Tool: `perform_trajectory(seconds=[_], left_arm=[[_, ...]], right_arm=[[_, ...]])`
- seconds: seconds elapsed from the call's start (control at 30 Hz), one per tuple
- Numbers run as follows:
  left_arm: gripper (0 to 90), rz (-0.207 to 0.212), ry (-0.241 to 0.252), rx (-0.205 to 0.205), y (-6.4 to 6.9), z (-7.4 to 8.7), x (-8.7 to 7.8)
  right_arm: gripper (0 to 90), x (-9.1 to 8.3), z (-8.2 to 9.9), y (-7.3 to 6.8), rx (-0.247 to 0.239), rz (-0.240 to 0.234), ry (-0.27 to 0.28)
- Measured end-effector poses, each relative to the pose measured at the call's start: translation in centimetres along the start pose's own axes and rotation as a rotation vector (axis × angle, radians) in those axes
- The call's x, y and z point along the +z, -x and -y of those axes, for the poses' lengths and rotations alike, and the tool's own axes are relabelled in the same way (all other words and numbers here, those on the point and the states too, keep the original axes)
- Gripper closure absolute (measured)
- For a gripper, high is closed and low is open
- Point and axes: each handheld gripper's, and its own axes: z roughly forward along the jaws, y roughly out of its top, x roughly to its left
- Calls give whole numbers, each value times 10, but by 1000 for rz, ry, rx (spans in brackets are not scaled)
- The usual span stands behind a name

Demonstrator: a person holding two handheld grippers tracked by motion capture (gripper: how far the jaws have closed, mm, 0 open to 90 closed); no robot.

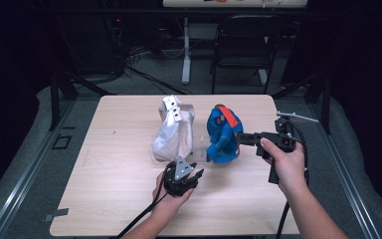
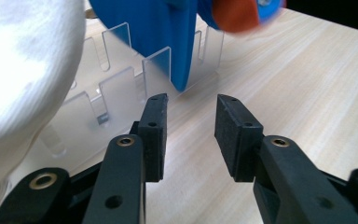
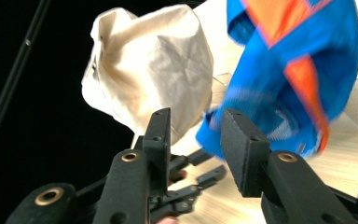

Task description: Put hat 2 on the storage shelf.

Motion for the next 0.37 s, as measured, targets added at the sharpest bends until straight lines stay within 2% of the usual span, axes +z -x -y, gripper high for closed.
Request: perform_trajectory(seconds=[0.07, 0.27, 0.37], left_arm=[[628, 3, -4, 12, 0, 2, -3], [586, 8, -12, 4, -4, 13, -10], [561, 5, -21, 8, -4, 16, -9]], right_arm=[[617, 0, 6, 1, -17, 18, 2], [579, 0, 30, 7, -125, 74, 25], [563, 2, 47, 14, -178, 119, 50]])
